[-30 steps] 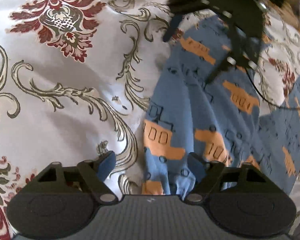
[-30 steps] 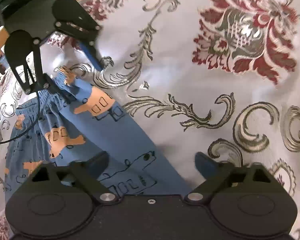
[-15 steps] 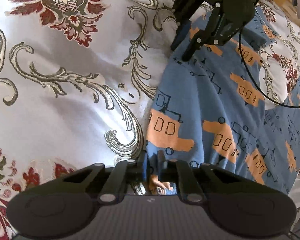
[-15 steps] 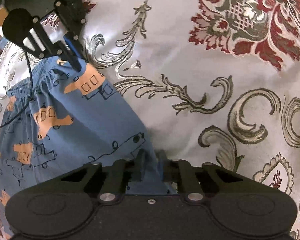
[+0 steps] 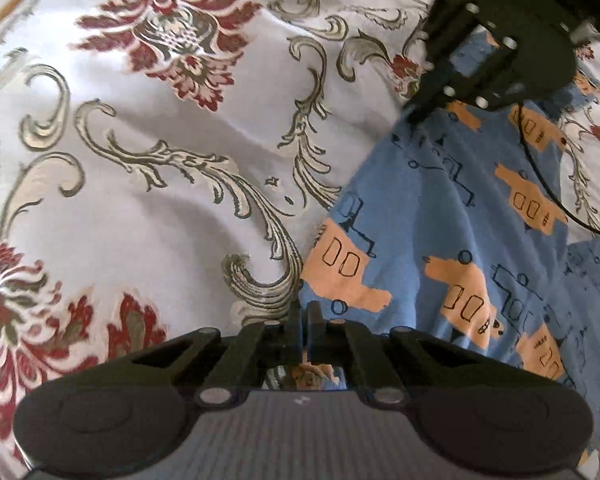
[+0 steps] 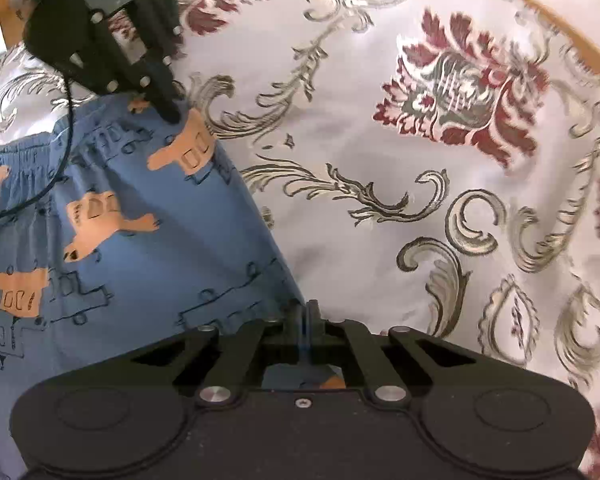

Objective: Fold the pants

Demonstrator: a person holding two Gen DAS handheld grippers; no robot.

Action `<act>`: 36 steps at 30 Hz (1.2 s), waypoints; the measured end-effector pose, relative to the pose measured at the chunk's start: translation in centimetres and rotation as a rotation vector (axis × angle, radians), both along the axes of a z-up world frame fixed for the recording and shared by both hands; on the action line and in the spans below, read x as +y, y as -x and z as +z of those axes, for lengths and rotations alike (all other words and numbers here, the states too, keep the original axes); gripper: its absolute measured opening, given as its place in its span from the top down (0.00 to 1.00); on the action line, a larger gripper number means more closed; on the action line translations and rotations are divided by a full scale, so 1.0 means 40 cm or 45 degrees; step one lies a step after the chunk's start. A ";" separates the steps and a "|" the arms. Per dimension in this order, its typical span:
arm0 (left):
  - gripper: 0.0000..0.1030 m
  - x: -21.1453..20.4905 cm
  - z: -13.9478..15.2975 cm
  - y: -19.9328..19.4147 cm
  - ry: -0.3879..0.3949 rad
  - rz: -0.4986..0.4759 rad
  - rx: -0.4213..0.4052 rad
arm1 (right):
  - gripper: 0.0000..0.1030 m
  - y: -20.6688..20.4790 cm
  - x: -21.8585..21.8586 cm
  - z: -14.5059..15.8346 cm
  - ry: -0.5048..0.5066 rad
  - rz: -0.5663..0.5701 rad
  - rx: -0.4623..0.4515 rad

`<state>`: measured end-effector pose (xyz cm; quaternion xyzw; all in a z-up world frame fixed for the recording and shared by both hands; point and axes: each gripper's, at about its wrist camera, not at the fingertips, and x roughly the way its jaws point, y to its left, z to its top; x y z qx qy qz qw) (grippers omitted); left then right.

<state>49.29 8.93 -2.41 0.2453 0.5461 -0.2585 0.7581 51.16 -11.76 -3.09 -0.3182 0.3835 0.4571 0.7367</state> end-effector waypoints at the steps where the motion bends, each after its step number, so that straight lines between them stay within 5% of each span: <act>1: 0.99 -0.002 0.007 0.013 -0.006 0.005 -0.032 | 1.00 0.021 -0.007 0.006 -0.008 -0.024 -0.028; 10: 0.99 -0.031 0.079 0.147 -0.025 -0.003 -0.297 | 1.00 0.264 -0.041 0.090 -0.070 -0.281 -0.316; 18: 0.99 -0.048 0.146 0.380 0.034 -0.092 -0.533 | 1.00 0.582 -0.065 0.142 -0.110 -0.419 -0.449; 27: 0.99 -0.043 0.107 0.666 0.080 -0.207 -0.598 | 1.00 0.880 -0.031 0.046 -0.065 -0.488 -0.462; 36: 0.99 -0.040 -0.011 0.820 0.000 -0.246 -0.663 | 1.00 0.962 0.003 -0.067 -0.053 -0.540 -0.498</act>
